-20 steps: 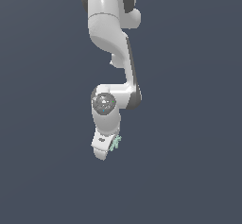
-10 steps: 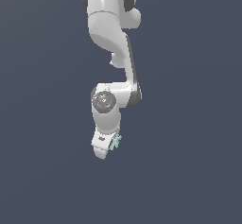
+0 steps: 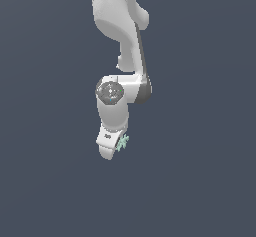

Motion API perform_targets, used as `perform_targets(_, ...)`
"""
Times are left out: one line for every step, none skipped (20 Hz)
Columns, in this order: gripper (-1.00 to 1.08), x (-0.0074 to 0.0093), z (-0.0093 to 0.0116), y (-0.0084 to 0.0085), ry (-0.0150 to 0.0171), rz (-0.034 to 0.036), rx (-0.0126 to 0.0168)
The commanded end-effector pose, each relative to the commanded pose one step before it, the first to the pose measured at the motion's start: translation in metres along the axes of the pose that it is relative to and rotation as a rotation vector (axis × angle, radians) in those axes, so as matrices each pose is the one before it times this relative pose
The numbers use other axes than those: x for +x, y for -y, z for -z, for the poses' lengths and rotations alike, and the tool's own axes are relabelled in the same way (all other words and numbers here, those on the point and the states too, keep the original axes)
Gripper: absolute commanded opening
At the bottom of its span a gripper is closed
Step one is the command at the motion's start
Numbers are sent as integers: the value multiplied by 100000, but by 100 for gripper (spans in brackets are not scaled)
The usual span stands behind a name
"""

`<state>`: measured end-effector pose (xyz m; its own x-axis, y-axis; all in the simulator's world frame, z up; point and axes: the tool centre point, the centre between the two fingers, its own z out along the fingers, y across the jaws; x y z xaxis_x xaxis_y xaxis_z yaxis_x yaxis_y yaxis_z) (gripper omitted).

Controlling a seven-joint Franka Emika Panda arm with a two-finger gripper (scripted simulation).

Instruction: Pick up the object and move it to a goal position.

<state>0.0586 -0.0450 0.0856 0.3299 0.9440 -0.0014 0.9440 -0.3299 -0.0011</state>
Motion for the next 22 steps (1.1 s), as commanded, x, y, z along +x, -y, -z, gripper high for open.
perform_targets(-100, -125, 1668, 777, 54, 12, -129)
perform_targets(-100, -64, 753, 367, 0, 0, 0)
perform_targets(-100, -58, 800, 392, 48, 8, -7)
perform_targets(-100, -71, 847, 410, 0, 0, 0)
perform_targets(-100, -72, 859, 415, 0, 0, 0)
perform_targets(-100, -59, 863, 420, 48, 9, -6)
perform_targets(-100, -71, 875, 420, 0, 0, 0)
perform_targets(-100, -57, 878, 425, 47, 11, -5)
perform_targets(-100, -70, 892, 425, 0, 0, 0)
perform_targets(-100, -70, 900, 428, 0, 0, 0)
perform_targets(-100, -69, 909, 430, 0, 0, 0)
perform_targets(-100, -68, 919, 433, 0, 0, 0)
perform_targets(-100, -67, 929, 436, 0, 0, 0)
perform_targets(-100, -66, 939, 439, 0, 0, 0)
perform_targets(-100, -65, 951, 442, 0, 0, 0)
perform_targets(-100, -63, 964, 446, 0, 0, 0)
perform_targets(-100, -43, 975, 454, -44, 50, 18)
perform_targets(-100, -61, 994, 453, 0, 0, 0)
perform_targets(-100, -69, 995, 448, -49, 2, 5)
perform_targets(-100, -54, 956, 430, 0, 0, 0)
perform_targets(-100, -57, 924, 411, -47, 11, 6)
perform_targets(-100, -55, 889, 391, -48, 9, 6)
